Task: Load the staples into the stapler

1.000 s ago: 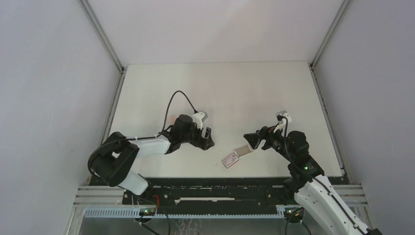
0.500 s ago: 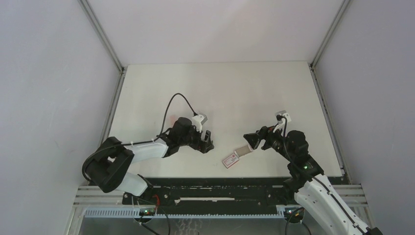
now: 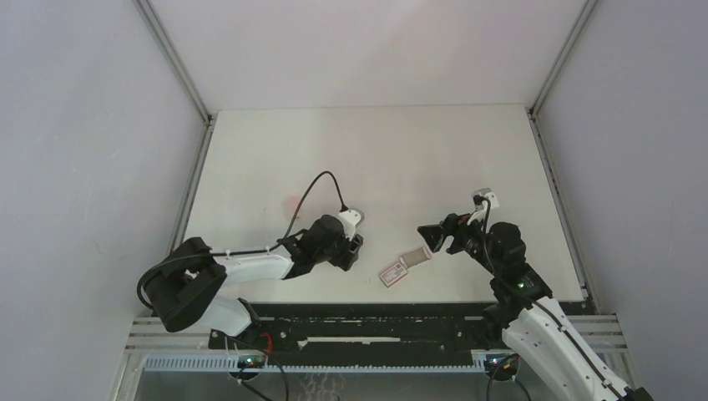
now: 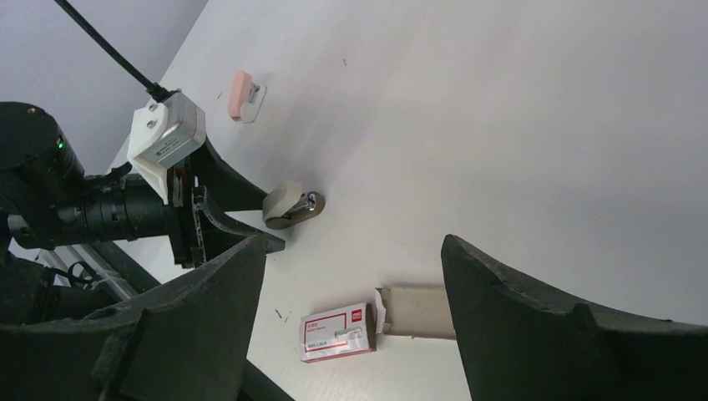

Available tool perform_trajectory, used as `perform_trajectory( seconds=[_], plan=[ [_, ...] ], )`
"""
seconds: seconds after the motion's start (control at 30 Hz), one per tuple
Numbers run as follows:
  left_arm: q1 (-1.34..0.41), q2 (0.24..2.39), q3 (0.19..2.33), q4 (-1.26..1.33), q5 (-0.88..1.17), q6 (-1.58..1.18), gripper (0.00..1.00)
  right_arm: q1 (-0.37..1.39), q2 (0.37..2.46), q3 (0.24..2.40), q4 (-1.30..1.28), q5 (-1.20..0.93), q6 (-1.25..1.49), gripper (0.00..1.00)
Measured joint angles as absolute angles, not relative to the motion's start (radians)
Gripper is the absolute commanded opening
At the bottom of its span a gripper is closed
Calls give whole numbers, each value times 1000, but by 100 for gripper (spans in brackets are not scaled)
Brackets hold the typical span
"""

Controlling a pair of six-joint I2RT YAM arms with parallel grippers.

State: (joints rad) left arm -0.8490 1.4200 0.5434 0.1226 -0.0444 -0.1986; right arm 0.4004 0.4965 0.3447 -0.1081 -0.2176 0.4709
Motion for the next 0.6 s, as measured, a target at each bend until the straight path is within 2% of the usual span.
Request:
perform_trajectory(
  seconds=[0.13, 0.6],
  plan=[
    [-864, 1421, 544, 110, -88, -191, 56, 400, 496, 343, -108, -202, 471, 77],
    [-872, 1443, 548, 107, -127, -160, 50, 400, 497, 334, -108, -186, 471, 78]
  ],
)
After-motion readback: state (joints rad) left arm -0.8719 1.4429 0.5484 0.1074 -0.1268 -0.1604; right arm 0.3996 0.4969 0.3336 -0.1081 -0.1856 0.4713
